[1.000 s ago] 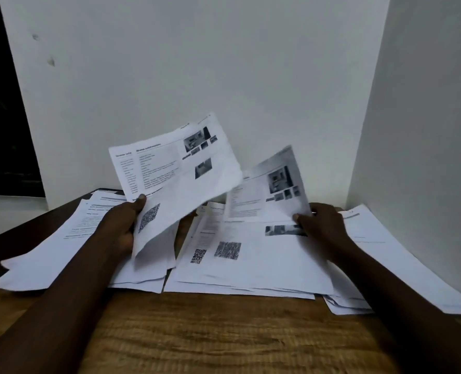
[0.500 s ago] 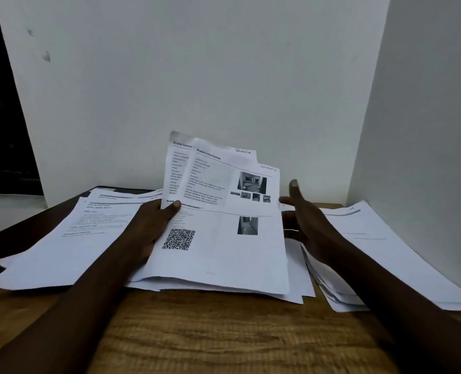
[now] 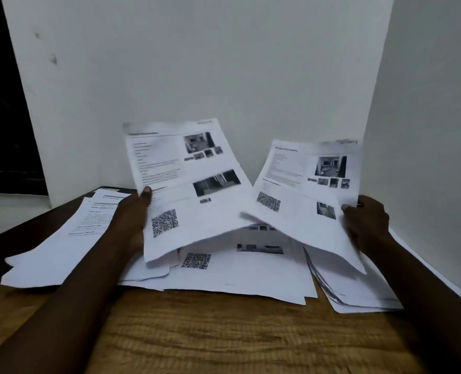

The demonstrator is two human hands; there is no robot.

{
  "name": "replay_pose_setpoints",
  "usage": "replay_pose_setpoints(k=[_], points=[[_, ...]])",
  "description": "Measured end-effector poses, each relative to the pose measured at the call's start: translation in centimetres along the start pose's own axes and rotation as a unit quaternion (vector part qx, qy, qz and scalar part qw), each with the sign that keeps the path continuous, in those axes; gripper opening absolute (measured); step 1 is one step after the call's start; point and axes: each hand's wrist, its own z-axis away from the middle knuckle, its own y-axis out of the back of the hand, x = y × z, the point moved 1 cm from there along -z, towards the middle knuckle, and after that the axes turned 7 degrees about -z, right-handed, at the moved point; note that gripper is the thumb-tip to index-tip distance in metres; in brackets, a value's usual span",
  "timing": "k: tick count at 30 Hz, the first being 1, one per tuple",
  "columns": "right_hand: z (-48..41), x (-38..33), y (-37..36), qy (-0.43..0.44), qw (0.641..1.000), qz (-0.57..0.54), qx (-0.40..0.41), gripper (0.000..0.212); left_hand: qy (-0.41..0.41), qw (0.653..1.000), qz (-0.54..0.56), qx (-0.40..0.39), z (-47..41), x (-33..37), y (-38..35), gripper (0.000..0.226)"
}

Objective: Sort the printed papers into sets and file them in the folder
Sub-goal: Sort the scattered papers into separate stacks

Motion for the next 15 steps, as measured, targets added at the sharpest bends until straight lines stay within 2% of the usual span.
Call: replay_pose_setpoints(k=[3, 6, 9, 10, 13, 15], points=[[0.7, 0.0, -0.5, 0.010, 0.999, 0.016, -0.042, 0.015, 0.018, 0.997, 0.077, 0.018, -0.5, 0.7, 1.5, 0.023], [2.1, -0.6, -1.9, 0.055, 0.991, 0.066, -0.100, 0.014, 0.028, 0.996, 0.068, 0.042, -0.4, 0.8, 2.2, 0.018], [3.8, -1.2, -3.3, 0.085, 0.984, 0.067, -0.144, 0.020, 0.000, 0.998, 0.041, 0.053, -0.4, 0.7, 2.2, 0.014], [4.3, -1.2, -3.7, 0.086, 0.982, 0.063, -0.154, 0.023, -0.016, 0.999, 0.023, 0.045, -0.1, 0.9, 1.7, 0.015], [5.4, -1.2, -4.9, 0.078, 0.977, 0.058, -0.190, 0.024, -0.049, 0.991, -0.108, 0.059, 0.2, 0.6, 0.3, 0.041], [6.1, -1.3, -5.6, 0.079, 0.971, 0.065, -0.217, 0.026, -0.076, 0.961, -0.256, 0.073, 0.1, 0.2, -0.7, 0.029]])
